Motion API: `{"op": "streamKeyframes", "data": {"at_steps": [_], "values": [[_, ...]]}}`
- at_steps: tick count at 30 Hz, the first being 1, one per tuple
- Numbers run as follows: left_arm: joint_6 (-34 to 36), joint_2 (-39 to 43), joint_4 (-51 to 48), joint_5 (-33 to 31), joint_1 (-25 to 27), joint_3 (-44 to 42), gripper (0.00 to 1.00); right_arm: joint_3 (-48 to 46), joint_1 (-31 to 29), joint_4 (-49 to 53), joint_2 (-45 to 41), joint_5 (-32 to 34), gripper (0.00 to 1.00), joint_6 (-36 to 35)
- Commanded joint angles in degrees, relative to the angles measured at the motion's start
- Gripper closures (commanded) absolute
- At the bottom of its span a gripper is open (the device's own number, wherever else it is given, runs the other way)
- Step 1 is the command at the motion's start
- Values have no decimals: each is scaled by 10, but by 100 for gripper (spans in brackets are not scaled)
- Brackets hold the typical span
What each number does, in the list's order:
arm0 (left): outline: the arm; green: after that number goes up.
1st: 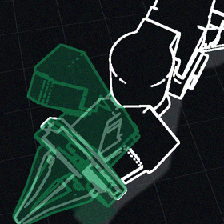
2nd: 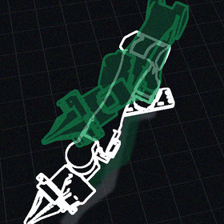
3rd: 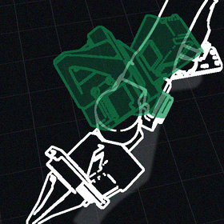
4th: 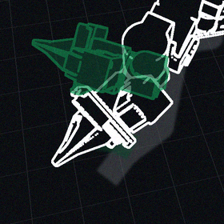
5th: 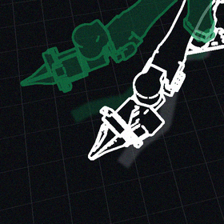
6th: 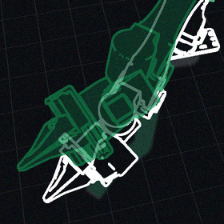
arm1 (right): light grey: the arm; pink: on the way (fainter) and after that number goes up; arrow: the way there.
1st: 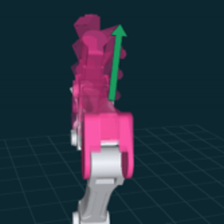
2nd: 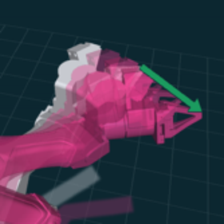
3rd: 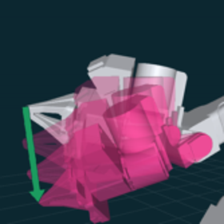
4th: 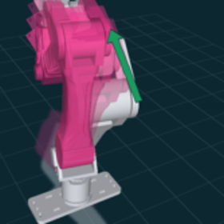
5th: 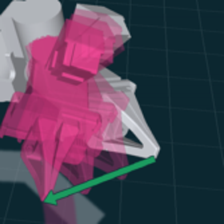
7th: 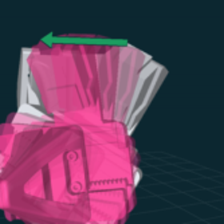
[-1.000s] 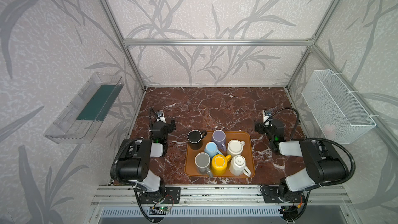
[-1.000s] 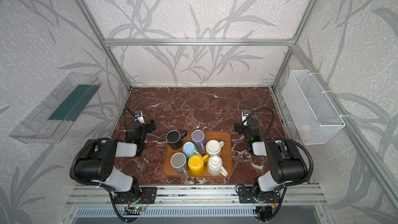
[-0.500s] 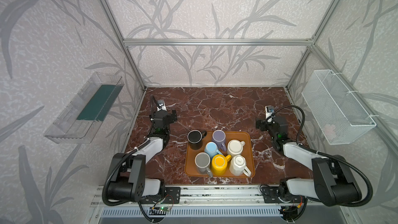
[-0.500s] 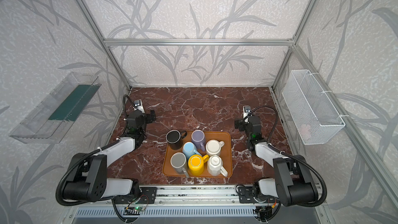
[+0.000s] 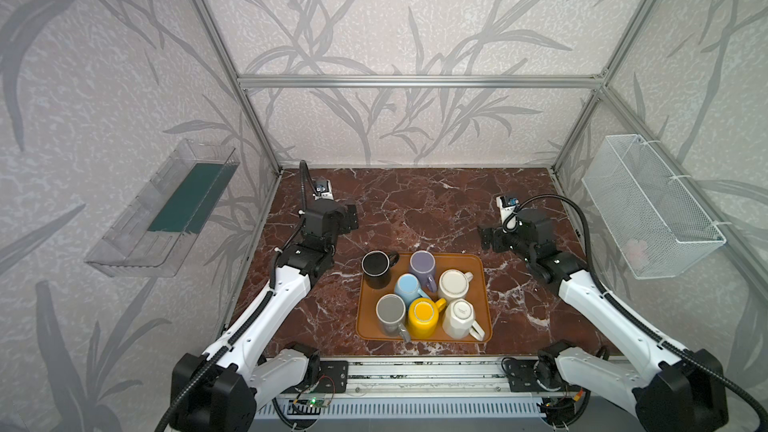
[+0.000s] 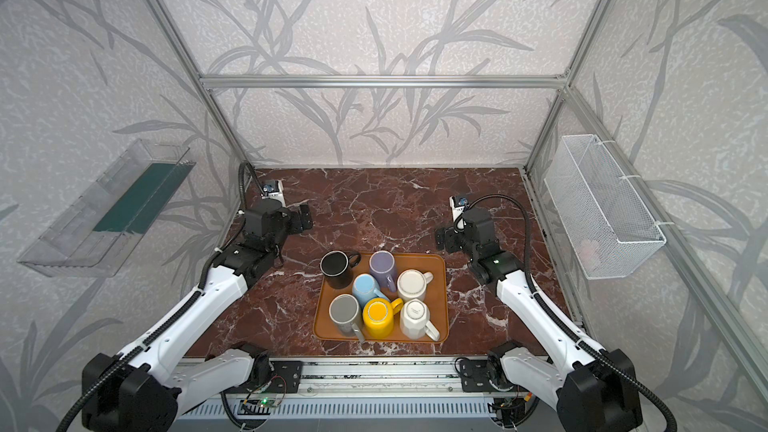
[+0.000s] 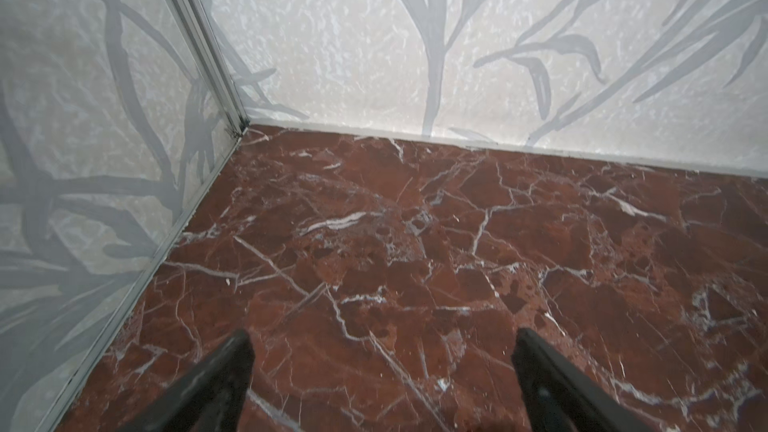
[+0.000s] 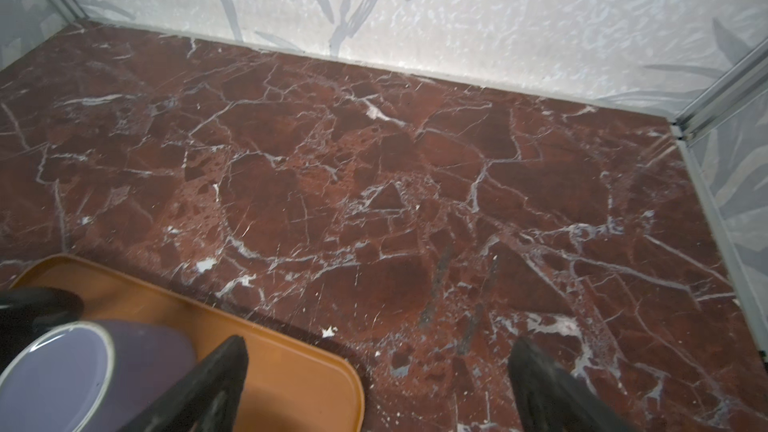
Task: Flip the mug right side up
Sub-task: 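Move the right gripper over the lavender mug while the left arm advances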
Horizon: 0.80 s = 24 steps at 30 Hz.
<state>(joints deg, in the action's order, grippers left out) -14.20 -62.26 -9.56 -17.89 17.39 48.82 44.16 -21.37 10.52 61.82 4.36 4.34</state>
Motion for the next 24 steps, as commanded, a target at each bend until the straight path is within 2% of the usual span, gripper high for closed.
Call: {"op": "streamKeyframes", "data": {"at_steps": [1, 6, 14, 18, 24], "values": [[-49, 24, -104, 19, 11, 8, 1, 23, -29, 102, -10, -10, 3, 12], [-53, 56, -116, 23, 19, -7, 1, 45, -66, 176, 2, -23, 6, 22], [-40, 55, -142, 30, 20, -3, 1, 55, -112, 272, -13, -146, 10, 51], [-38, 30, -164, 59, 24, 19, 1, 67, -150, 316, -4, -129, 10, 52], [-32, -2, -214, 53, 47, 49, 1, 89, -197, 318, 23, -123, 11, 50]]}}
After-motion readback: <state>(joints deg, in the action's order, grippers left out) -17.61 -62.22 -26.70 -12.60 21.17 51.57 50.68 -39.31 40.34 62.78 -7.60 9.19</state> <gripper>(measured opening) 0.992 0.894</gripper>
